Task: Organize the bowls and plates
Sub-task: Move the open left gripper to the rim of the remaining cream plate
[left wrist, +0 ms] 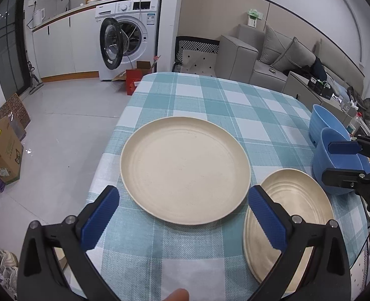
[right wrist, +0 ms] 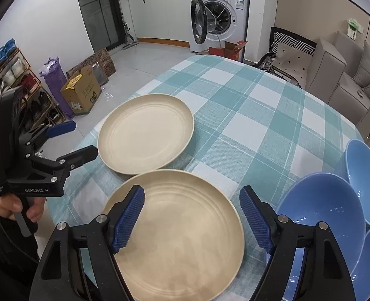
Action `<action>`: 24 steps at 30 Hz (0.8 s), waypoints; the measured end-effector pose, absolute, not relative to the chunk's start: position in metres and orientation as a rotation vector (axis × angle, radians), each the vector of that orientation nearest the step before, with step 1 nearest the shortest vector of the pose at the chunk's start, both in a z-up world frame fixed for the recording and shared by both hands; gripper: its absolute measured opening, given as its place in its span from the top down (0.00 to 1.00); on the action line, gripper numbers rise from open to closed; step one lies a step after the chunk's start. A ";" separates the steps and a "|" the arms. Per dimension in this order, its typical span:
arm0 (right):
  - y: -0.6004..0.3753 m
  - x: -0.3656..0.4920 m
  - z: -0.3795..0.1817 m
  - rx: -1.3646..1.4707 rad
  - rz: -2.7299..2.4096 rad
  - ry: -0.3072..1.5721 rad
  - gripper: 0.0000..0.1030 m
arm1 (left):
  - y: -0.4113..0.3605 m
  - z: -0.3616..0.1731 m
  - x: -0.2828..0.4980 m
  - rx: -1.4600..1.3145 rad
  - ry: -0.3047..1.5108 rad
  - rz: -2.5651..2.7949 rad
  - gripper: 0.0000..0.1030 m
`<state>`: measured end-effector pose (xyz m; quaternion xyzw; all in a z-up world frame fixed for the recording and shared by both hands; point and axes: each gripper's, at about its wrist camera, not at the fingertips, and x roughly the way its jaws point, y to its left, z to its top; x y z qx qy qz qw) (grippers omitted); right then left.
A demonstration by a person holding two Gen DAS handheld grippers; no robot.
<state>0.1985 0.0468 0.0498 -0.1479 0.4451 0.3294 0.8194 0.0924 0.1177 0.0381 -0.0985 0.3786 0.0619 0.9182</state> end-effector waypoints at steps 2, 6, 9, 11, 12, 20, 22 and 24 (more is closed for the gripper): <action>0.051 0.202 0.050 -0.306 0.708 0.941 0.08 | 0.122 0.038 0.093 -0.210 0.778 0.134 0.00; 0.058 0.211 0.047 -0.272 0.709 0.942 0.01 | 0.131 0.038 0.096 -0.233 0.775 0.151 0.00; 0.064 0.220 0.043 -0.261 0.686 0.952 0.01 | 0.136 0.038 0.100 -0.240 0.775 0.165 0.00; 0.067 0.226 0.042 -0.250 0.679 0.952 0.01 | 0.138 0.037 0.101 -0.243 0.778 0.174 0.00; 0.068 0.228 0.041 -0.244 0.678 0.954 0.01 | 0.139 0.035 0.102 -0.243 0.779 0.177 0.00; 0.084 0.240 0.032 -0.246 0.674 0.975 0.01 | 0.158 0.021 0.107 -0.277 0.800 0.226 0.00; 0.088 0.242 0.028 -0.253 0.674 0.984 0.01 | 0.162 0.017 0.108 -0.292 0.804 0.236 0.00; 0.093 0.244 0.025 -0.260 0.675 0.990 0.01 | 0.167 0.013 0.108 -0.310 0.802 0.250 0.00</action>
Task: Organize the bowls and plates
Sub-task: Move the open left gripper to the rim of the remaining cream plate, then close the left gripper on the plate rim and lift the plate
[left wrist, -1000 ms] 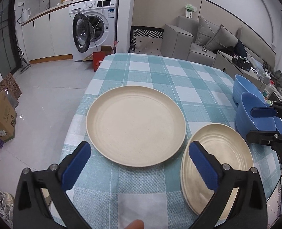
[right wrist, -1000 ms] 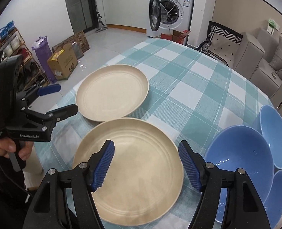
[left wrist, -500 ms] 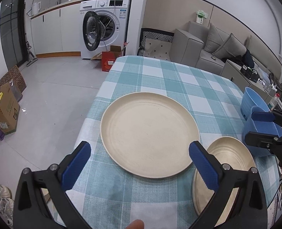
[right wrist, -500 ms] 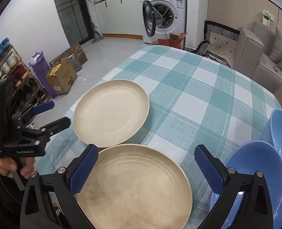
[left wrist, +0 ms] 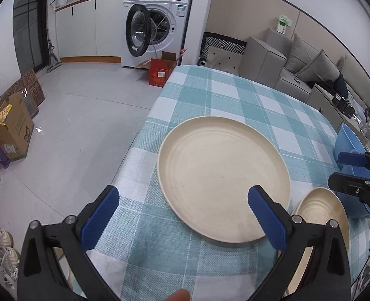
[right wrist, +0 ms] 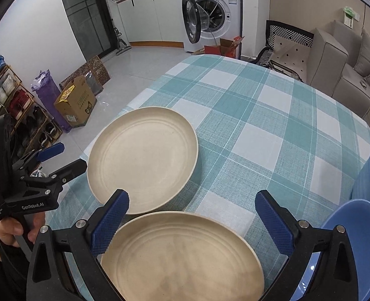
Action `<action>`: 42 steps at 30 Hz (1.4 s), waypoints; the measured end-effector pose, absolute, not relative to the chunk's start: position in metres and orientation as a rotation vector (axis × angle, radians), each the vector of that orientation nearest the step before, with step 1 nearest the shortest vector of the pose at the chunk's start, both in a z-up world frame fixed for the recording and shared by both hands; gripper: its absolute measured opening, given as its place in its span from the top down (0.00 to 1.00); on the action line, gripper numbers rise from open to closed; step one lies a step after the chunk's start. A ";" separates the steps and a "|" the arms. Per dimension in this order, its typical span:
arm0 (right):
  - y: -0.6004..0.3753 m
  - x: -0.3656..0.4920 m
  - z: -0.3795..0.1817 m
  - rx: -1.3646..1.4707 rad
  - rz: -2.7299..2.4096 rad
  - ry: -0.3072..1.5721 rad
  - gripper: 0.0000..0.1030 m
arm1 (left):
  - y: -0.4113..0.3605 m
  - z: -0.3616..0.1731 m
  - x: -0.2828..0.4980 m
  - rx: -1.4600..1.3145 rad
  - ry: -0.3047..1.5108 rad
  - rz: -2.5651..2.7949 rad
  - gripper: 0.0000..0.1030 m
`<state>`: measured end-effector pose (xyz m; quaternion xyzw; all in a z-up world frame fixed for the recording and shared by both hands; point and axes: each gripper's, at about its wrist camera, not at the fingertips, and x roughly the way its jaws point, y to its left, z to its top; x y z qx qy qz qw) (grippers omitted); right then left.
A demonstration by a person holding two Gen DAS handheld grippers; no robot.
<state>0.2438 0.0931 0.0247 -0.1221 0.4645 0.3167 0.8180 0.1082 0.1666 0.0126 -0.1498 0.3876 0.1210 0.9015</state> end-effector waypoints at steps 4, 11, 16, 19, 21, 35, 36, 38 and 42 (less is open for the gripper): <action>0.102 0.246 0.019 -0.276 0.672 0.997 0.01 | 0.172 0.004 0.111 -0.337 0.813 0.260 0.00; 0.117 0.254 0.008 -0.289 0.686 1.009 0.01 | 0.174 -0.009 0.115 -0.337 0.834 0.284 0.00; 0.126 0.261 -0.002 -0.287 0.699 1.033 0.01 | 0.178 -0.016 0.117 -0.367 0.852 0.271 0.04; 0.131 0.264 -0.007 -0.293 0.702 1.039 0.03 | 0.179 -0.020 0.118 -0.380 0.861 0.256 0.06; 0.134 0.265 -0.009 -0.292 0.701 1.045 0.04 | 0.179 -0.021 0.119 -0.380 0.860 0.251 0.06; 0.149 0.279 -0.030 -0.266 0.732 1.114 0.26 | 0.174 -0.032 0.120 -0.394 0.857 0.241 0.21; 0.150 0.278 -0.031 -0.269 0.735 1.117 0.26 | 0.174 -0.033 0.120 -0.391 0.858 0.245 0.22; 0.153 0.278 -0.035 -0.276 0.738 1.128 0.26 | 0.174 -0.034 0.120 -0.393 0.858 0.248 0.26; 0.157 0.279 -0.038 -0.279 0.747 1.132 0.26 | 0.174 -0.035 0.120 -0.387 0.853 0.246 0.30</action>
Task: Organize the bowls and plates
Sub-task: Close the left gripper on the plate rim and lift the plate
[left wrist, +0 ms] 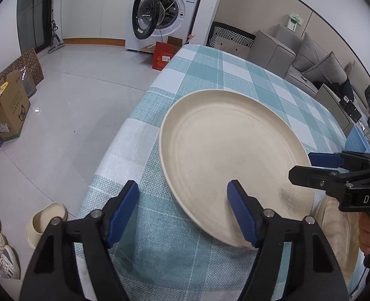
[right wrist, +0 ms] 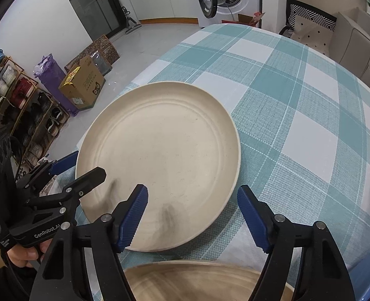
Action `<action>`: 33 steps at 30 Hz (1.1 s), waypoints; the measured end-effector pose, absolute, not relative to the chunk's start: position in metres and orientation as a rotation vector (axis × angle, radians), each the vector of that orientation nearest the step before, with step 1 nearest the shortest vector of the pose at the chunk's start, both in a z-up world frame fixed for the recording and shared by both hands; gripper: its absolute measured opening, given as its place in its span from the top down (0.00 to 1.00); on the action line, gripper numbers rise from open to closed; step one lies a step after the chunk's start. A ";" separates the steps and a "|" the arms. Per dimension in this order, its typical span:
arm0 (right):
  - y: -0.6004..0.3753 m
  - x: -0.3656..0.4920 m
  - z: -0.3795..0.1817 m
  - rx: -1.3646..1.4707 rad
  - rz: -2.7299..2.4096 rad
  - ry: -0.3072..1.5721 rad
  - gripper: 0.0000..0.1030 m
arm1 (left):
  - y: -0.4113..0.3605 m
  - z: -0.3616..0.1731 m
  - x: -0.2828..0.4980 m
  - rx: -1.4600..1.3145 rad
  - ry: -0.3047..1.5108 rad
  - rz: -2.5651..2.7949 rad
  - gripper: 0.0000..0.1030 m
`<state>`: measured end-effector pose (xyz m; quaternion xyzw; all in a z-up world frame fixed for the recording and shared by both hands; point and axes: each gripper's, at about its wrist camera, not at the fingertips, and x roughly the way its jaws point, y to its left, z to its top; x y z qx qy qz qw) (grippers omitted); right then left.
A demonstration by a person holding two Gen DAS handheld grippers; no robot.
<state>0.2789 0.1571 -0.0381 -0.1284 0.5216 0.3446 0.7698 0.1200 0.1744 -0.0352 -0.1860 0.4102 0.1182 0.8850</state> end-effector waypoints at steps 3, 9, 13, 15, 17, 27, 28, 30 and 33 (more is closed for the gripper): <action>0.160 0.281 -0.042 -0.280 0.737 1.141 0.30 | 0.176 -0.035 0.120 -0.392 0.850 0.240 0.30; 0.158 0.287 -0.046 -0.244 0.725 1.153 0.37 | 0.178 -0.035 0.120 -0.394 0.847 0.239 0.38; 0.155 0.290 -0.048 -0.228 0.712 1.160 0.46 | 0.179 -0.035 0.120 -0.389 0.852 0.244 0.45; 0.153 0.291 -0.047 -0.214 0.707 1.159 0.49 | 0.180 -0.035 0.119 -0.394 0.850 0.245 0.48; 0.151 0.292 -0.048 -0.204 0.692 1.157 0.54 | 0.182 -0.035 0.118 -0.404 0.848 0.242 0.56; 0.144 0.291 -0.045 -0.188 0.675 1.152 0.73 | 0.180 -0.035 0.119 -0.441 0.850 0.196 0.68; 0.144 0.290 -0.045 -0.197 0.671 1.148 0.75 | 0.179 -0.035 0.119 -0.436 0.850 0.200 0.68; 0.144 0.289 -0.045 -0.215 0.660 1.138 0.77 | 0.177 -0.035 0.119 -0.418 0.852 0.201 0.68; 0.142 0.289 -0.046 -0.216 0.653 1.138 0.82 | 0.179 -0.035 0.118 -0.429 0.851 0.196 0.70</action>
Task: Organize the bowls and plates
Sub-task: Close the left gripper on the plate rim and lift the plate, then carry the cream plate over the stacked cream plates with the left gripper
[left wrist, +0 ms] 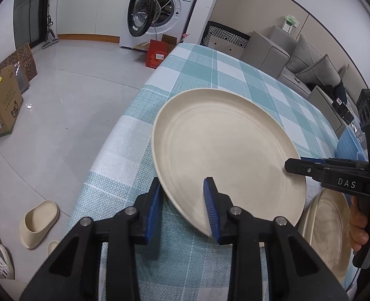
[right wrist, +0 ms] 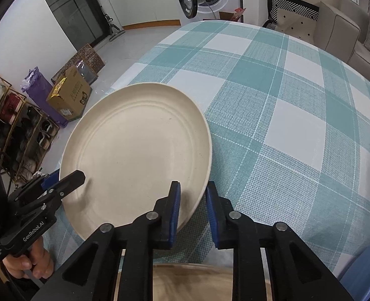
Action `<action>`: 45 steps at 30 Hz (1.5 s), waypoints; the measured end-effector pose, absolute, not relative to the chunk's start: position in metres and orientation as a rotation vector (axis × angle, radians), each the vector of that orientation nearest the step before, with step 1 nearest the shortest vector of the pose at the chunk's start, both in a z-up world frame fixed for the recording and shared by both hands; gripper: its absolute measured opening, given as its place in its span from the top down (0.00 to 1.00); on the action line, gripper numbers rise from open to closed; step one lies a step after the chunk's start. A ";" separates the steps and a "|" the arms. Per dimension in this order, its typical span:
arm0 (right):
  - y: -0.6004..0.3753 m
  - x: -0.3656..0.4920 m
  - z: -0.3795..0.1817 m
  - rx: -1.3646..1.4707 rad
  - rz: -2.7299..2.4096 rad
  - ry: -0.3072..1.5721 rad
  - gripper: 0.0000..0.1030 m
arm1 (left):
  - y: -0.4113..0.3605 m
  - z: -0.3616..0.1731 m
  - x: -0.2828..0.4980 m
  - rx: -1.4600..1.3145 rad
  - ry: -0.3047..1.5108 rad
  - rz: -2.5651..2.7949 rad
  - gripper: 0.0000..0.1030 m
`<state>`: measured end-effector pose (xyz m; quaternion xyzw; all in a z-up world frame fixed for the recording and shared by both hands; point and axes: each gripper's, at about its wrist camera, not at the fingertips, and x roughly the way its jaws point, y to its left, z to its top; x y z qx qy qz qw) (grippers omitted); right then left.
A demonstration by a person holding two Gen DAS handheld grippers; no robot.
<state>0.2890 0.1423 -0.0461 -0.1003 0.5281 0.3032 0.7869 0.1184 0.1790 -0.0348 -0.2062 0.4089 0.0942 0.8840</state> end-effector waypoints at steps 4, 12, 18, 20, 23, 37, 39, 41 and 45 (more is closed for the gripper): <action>0.139 0.288 -0.045 -0.217 0.647 1.126 0.87 | 0.178 -0.034 0.117 -0.424 0.849 0.199 0.70; 0.135 0.288 -0.041 -0.217 0.640 1.105 0.87 | 0.172 -0.027 0.116 -0.390 0.831 0.196 0.71; 0.134 0.285 -0.037 -0.222 0.652 1.083 0.87 | 0.171 -0.021 0.113 -0.376 0.816 0.201 0.71; 0.134 0.285 -0.036 -0.224 0.653 1.079 0.87 | 0.170 -0.019 0.112 -0.372 0.811 0.200 0.71; 0.132 0.282 -0.032 -0.230 0.651 1.067 0.87 | 0.169 -0.016 0.112 -0.367 0.804 0.196 0.71; 0.121 0.267 -0.003 -0.253 0.642 1.004 0.87 | 0.159 0.006 0.101 -0.337 0.757 0.173 0.71; 0.117 0.264 0.004 -0.253 0.637 0.990 0.87 | 0.156 0.010 0.100 -0.329 0.749 0.167 0.71; 0.112 0.260 0.010 -0.252 0.632 0.980 0.87 | 0.152 0.014 0.098 -0.320 0.743 0.157 0.71; 0.102 0.254 0.018 -0.257 0.619 0.970 0.87 | 0.145 0.021 0.098 -0.305 0.731 0.139 0.71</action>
